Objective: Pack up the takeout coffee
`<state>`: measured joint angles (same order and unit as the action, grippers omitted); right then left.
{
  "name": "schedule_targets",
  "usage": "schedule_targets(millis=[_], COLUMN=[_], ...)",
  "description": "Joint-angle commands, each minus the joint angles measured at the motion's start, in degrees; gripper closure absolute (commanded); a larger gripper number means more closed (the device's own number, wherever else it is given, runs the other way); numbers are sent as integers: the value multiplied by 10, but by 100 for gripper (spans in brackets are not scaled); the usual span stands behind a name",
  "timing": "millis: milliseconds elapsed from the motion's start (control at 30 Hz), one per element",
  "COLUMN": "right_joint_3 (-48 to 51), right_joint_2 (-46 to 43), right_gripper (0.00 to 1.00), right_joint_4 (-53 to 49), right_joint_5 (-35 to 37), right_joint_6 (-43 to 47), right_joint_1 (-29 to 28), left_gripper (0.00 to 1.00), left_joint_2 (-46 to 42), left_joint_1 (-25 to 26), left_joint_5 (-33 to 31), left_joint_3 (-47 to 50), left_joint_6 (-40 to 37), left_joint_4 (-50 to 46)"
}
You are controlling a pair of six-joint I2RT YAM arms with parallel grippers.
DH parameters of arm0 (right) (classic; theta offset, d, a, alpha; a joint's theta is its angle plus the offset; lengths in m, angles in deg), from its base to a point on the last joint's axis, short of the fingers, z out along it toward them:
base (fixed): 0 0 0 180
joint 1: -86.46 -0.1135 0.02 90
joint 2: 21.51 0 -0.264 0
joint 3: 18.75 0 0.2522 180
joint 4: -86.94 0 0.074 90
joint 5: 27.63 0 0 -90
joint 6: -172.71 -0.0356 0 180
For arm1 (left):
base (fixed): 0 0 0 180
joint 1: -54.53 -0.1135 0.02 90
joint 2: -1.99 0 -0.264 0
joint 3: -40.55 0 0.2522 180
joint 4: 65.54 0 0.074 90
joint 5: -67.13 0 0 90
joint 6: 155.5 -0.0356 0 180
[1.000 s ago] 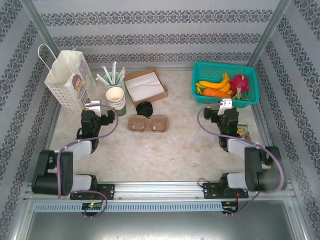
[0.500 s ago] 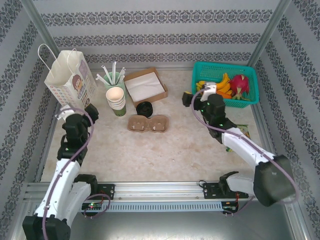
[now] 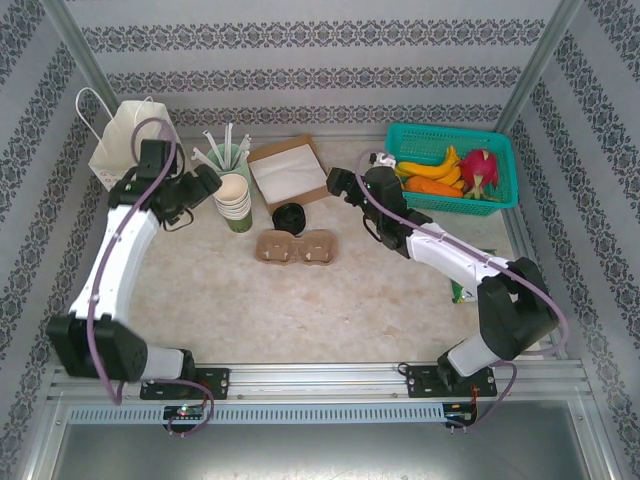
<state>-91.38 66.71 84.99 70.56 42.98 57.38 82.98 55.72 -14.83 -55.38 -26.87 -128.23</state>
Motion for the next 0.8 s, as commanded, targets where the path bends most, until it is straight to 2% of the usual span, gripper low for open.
schedule_targets(millis=[0,267,500,767], right_joint_3=[-18,-26,-38,-52], right_joint_2=[18,39,48,49], right_gripper=[2,2,2,2], right_joint_4=[-34,-64,-83,-105], right_joint_5=[-52,-86,-93,-87], right_joint_6=[-54,-71,-76,-68], right_joint_1=[9,17,19,19], left_gripper=[9,37,53,72], left_joint_2=[68,177,228,240], left_joint_1=[19,31,31,31], left_joint_5=[26,-29,-36,-43], left_joint_3=[-83,-187,-218,-217], left_joint_6=[-83,-147,-157,-155], left_joint_4=[-123,-166,-172,-160])
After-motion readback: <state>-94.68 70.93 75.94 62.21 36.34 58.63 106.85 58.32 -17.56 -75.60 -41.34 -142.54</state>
